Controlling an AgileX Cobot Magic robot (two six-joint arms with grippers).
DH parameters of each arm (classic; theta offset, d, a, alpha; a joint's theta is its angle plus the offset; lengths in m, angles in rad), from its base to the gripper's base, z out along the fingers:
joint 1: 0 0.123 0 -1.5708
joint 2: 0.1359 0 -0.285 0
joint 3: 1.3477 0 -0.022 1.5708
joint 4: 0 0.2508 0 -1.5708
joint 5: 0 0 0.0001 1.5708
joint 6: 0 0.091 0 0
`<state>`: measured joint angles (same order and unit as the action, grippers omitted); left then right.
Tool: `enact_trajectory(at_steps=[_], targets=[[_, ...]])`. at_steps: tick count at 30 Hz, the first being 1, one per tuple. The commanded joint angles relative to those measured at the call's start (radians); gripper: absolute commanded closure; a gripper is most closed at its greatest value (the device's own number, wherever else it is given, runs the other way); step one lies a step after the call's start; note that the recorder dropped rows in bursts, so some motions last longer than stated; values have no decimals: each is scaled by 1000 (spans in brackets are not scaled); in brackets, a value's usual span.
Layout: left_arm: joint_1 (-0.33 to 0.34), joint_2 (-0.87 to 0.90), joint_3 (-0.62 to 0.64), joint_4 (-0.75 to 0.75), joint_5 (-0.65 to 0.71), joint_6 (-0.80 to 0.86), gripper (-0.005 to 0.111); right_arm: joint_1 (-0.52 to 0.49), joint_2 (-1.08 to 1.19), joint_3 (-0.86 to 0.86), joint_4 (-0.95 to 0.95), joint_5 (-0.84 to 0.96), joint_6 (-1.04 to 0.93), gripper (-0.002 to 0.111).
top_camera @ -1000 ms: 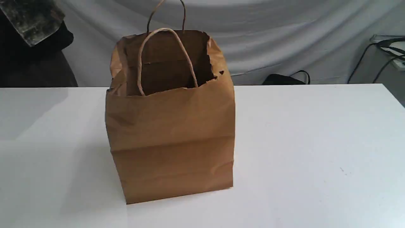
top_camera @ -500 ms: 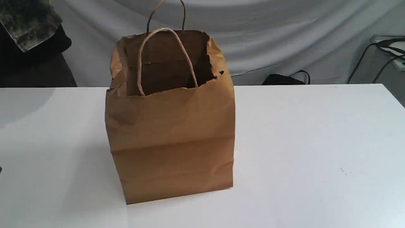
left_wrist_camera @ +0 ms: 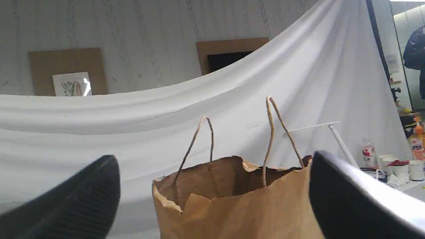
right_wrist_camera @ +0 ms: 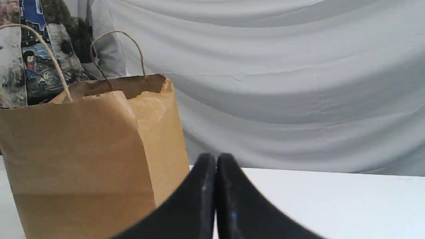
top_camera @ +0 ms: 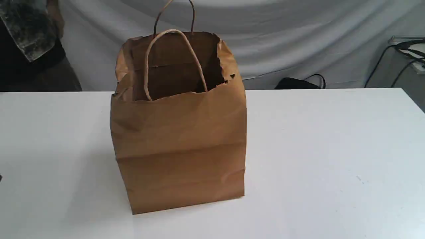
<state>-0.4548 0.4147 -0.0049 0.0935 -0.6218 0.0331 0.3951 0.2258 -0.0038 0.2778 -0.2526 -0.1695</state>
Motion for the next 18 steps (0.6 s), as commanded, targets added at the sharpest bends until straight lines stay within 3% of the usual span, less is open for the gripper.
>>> enact_trajectory(at_steps=[1,3,6,13,18], targets=[[56,-38,5,-62,149,-111,28,2,0,4,-1,6,-10,108],[112,-80,5,-164,242,-114,28,2,0,4,-1,6,-10,108],[184,-169,5,-198,351,-114,28,2,0,4,-1,6,-10,108],[208,-415,5,-198,530,-86,28,2,0,4,-1,6,-10,108],[293,-415,5,-198,651,-86,28,2,0,4,-1,6,-10,108]])
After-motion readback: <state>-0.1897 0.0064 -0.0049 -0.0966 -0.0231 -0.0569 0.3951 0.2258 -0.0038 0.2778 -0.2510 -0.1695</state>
